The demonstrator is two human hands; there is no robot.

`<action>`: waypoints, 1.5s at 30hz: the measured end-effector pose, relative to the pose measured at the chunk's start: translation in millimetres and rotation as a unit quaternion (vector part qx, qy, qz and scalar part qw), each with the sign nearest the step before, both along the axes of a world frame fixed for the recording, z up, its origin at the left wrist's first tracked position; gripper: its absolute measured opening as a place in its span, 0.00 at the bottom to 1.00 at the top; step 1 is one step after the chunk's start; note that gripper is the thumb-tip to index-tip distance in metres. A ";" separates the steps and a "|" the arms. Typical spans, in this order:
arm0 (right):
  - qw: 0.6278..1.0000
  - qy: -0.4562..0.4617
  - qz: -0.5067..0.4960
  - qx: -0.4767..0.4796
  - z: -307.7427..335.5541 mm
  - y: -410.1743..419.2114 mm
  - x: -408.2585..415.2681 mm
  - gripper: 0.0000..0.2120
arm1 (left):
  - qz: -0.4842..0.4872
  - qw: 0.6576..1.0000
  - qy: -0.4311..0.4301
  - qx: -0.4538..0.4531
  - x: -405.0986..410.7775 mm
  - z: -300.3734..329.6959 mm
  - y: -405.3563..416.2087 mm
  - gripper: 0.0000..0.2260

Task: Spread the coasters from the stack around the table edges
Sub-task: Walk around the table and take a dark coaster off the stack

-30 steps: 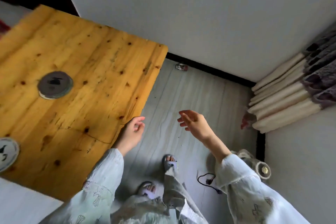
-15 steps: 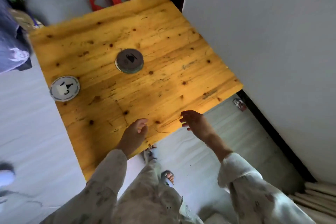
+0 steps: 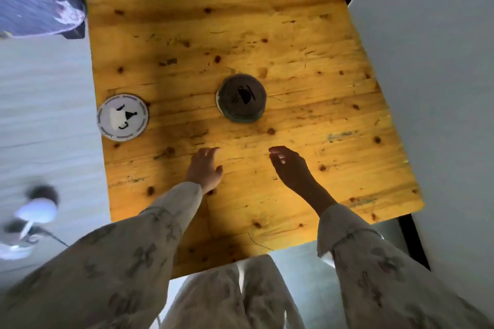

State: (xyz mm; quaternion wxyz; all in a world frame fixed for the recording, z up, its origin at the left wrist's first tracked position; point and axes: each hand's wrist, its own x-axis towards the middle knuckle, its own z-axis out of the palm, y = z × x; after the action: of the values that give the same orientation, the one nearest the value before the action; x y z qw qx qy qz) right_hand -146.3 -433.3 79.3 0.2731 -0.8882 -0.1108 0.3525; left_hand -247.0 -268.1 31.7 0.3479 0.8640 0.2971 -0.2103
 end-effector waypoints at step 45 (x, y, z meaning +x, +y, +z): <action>0.859 -0.139 0.467 -0.157 -63.0 -20.0 -32.0 0.16 | -0.002 0.992 0.092 0.091 -20.2 -39.3 9.3 0.38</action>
State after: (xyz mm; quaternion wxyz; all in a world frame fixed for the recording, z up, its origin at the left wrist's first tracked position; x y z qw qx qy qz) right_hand -178.3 -453.3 16.3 -0.0855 -0.8030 -0.4929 0.3239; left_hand -267.2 -258.8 -7.6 0.2391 0.8696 0.3437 -0.2618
